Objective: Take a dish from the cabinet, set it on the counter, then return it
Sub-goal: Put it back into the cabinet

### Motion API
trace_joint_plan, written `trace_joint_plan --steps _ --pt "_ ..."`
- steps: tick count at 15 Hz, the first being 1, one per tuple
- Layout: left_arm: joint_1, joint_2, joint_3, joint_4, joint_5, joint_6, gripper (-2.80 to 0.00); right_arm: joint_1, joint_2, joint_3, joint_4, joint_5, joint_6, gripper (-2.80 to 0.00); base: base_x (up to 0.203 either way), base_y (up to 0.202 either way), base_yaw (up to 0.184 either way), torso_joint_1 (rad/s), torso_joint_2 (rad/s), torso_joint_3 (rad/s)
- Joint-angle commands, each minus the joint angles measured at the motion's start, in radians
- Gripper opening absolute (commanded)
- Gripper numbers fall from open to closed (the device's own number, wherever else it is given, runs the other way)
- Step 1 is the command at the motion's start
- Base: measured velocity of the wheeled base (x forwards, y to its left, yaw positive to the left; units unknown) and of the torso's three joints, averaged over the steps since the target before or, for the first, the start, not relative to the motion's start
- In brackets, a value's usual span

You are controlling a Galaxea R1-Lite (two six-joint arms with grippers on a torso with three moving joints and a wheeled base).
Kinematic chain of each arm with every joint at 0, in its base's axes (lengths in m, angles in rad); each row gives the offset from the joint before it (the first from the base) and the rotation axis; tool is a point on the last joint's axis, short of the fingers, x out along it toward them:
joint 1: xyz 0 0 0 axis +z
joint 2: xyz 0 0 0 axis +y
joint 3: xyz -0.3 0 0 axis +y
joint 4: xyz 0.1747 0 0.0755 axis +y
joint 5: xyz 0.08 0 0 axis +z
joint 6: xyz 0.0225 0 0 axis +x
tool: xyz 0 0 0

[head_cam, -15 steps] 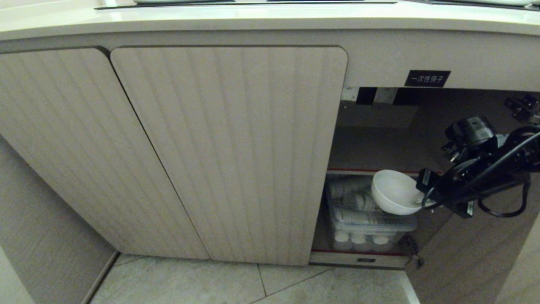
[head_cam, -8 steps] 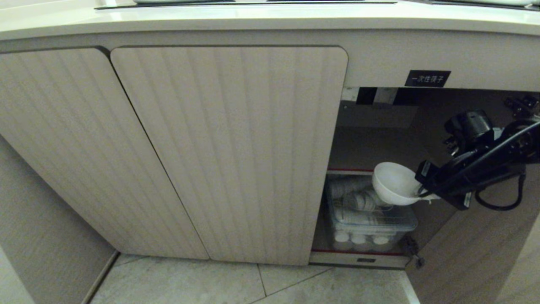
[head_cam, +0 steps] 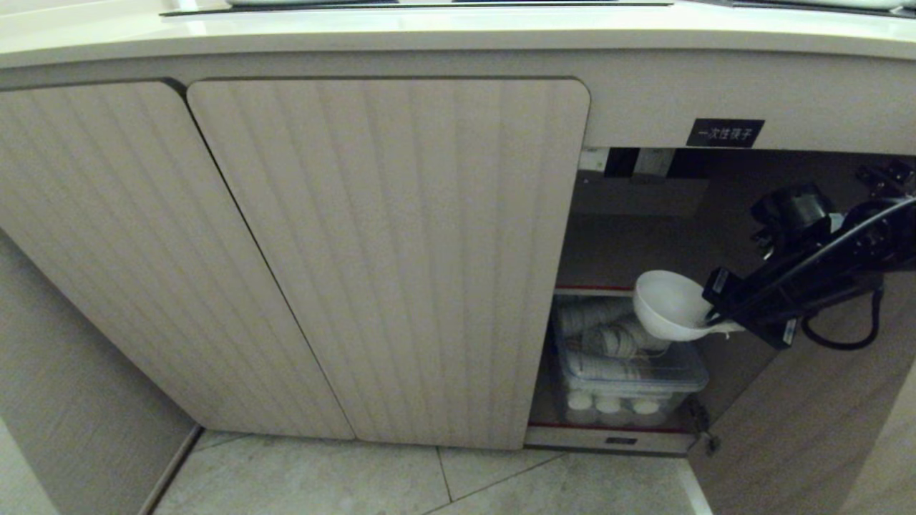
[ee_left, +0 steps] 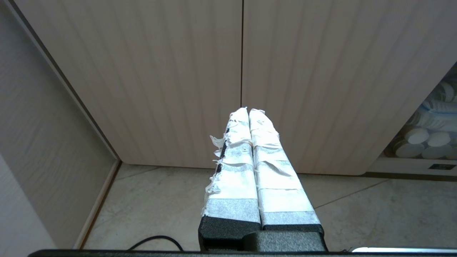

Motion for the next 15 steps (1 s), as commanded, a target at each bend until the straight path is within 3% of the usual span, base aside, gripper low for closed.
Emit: trace_joint_plan --steps 1,15 --pt "0.000 0.000 0.000 0.000 -0.001 0.000 -2.80 0.001 0.010 -0.020 0.005 0.002 0.003 -2.80 0.000 0.000 0.000 0.000 0.00 0.000" --pt "0.000 0.000 0.000 0.000 0.000 0.000 -2.80 -0.007 0.092 -0.198 0.109 -0.008 0.003 -2.80 0.000 0.000 0.000 0.000 0.00 0.000"
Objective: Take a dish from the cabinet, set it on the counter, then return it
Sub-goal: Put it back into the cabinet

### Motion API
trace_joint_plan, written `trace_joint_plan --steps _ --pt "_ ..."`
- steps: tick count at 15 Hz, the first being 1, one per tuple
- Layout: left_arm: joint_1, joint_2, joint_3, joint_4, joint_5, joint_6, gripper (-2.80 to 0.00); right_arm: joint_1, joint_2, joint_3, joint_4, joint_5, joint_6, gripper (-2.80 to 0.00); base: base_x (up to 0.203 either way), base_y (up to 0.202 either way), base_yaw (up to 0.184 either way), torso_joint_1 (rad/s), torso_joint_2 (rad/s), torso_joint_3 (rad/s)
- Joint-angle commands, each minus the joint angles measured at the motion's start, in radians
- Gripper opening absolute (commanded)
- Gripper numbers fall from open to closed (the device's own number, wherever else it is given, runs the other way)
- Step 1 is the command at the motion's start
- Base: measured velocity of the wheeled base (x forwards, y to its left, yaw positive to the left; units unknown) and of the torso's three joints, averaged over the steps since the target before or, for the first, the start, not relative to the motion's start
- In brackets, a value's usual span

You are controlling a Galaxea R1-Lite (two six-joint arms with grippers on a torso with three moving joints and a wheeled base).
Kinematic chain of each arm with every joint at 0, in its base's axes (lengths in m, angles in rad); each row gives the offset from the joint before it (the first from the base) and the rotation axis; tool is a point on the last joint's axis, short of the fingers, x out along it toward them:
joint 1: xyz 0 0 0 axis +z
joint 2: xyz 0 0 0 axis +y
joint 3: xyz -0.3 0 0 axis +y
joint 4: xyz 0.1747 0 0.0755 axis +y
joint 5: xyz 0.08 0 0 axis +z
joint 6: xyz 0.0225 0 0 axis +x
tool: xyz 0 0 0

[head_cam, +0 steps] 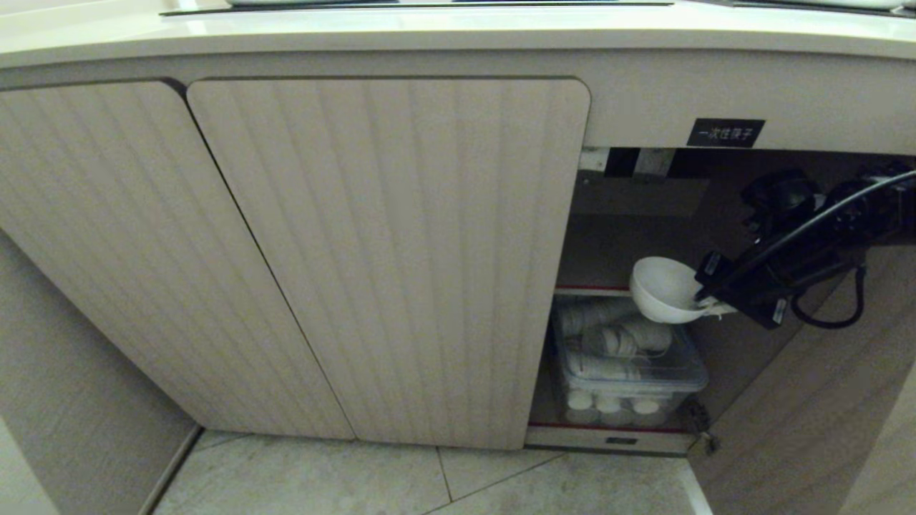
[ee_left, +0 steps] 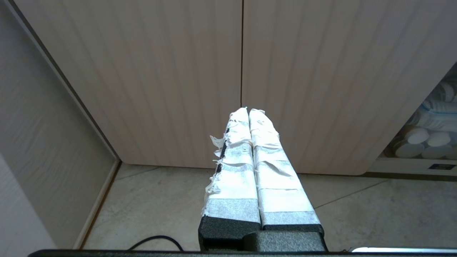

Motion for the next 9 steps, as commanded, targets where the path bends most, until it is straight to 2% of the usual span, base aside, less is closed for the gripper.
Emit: trace_joint_plan --steps 1,9 --pt "0.000 0.000 0.000 0.000 0.000 0.000 -2.80 0.000 0.011 -0.019 0.009 0.001 0.004 -2.80 0.000 0.000 0.000 0.000 0.00 0.000" --pt "0.000 0.000 -0.001 0.000 0.000 0.000 -2.80 -0.003 0.036 -0.047 0.019 -0.023 0.004 -2.80 0.000 0.000 0.000 0.000 0.00 0.000"
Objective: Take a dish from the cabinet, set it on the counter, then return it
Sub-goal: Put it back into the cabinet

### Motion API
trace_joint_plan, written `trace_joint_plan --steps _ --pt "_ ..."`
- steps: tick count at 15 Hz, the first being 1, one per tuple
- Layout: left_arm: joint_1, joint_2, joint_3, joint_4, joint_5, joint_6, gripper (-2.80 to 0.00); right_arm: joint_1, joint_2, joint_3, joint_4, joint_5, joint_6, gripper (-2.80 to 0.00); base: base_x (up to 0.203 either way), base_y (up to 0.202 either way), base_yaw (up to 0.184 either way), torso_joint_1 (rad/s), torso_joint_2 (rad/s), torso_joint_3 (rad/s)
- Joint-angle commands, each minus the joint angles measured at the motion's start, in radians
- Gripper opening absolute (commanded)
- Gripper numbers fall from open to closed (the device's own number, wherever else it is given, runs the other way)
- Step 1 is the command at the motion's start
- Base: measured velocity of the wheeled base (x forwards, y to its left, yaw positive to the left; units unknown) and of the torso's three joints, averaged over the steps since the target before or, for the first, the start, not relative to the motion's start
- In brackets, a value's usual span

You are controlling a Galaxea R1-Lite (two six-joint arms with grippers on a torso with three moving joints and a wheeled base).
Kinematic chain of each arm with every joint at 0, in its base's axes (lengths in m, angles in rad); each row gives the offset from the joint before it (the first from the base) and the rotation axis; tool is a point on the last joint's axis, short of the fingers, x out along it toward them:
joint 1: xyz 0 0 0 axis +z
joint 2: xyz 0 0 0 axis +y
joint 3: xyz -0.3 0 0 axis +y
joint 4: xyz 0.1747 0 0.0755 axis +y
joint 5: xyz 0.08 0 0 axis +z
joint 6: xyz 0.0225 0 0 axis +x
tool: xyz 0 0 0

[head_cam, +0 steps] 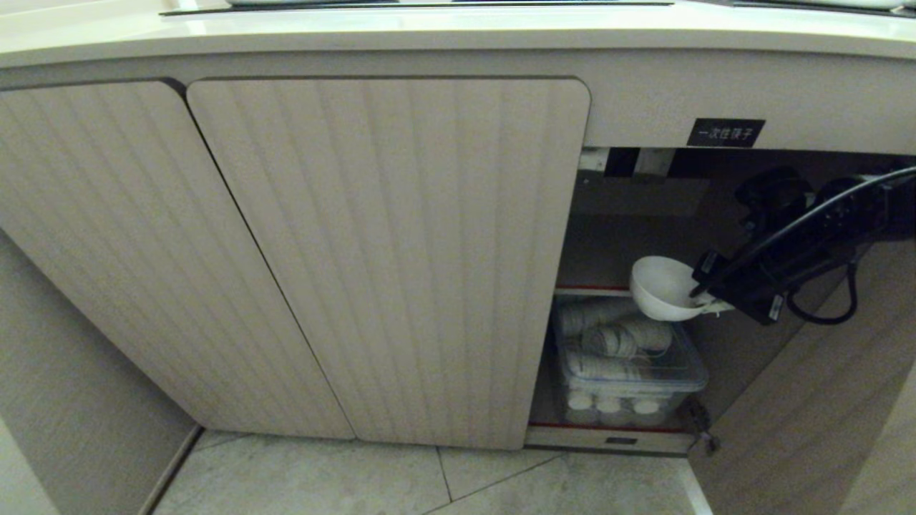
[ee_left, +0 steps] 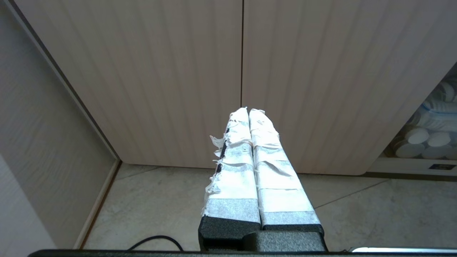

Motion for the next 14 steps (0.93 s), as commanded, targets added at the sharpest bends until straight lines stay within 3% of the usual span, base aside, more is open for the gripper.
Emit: trace_joint_plan --steps 1,14 --pt "0.000 0.000 -0.001 0.000 0.000 0.000 -2.80 0.000 0.000 -0.001 0.001 0.001 0.003 -2.80 0.000 0.000 0.000 0.000 0.00 0.000" --pt "0.000 0.000 -0.001 0.000 0.001 0.000 -2.80 0.003 0.065 -0.095 0.006 0.003 0.005 -2.80 0.000 0.000 0.000 0.000 0.00 0.000"
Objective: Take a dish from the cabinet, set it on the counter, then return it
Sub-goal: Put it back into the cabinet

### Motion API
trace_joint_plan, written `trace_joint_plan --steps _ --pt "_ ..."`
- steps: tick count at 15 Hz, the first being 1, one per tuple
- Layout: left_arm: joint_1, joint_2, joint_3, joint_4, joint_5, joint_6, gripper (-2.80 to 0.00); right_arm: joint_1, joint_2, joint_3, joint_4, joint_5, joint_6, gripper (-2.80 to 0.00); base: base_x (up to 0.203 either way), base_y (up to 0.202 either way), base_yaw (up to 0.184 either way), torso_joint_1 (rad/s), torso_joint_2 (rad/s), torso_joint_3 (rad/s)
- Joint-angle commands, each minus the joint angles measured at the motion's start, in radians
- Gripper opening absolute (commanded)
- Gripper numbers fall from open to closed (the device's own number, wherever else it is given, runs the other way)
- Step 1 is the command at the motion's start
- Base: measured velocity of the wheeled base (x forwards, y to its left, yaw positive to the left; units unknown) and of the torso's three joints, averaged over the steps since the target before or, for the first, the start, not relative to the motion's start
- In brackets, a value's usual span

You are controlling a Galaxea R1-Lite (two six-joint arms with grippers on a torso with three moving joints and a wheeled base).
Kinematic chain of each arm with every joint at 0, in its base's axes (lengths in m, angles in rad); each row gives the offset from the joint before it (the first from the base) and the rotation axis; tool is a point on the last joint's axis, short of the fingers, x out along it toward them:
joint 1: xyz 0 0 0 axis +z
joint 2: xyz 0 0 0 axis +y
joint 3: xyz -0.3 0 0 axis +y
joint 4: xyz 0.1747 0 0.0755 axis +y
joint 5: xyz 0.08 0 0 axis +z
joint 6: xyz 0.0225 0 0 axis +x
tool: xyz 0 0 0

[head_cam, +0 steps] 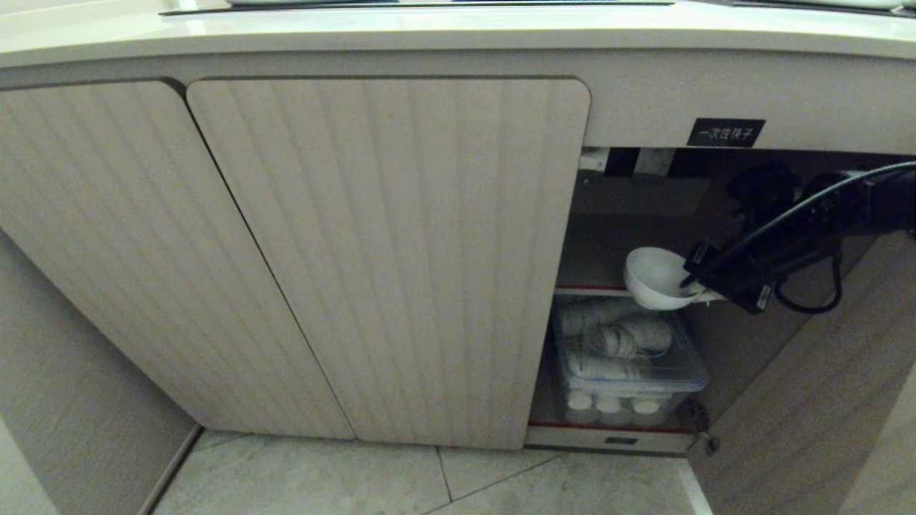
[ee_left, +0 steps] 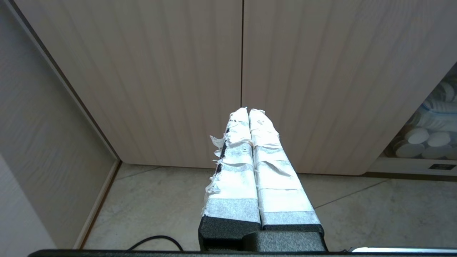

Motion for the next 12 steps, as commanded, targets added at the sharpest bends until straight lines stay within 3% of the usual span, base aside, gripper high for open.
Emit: trace_joint_plan --steps 1,12 --pt "0.000 0.000 0.000 0.000 0.000 0.000 -2.80 -0.001 0.017 -0.011 0.003 0.001 0.004 -2.80 0.000 0.000 0.000 0.000 0.00 0.000" --pt "0.000 0.000 0.000 0.000 0.000 0.000 -2.80 -0.003 0.100 -0.164 0.066 0.003 0.034 -2.80 0.000 0.000 0.000 0.000 0.00 0.000"
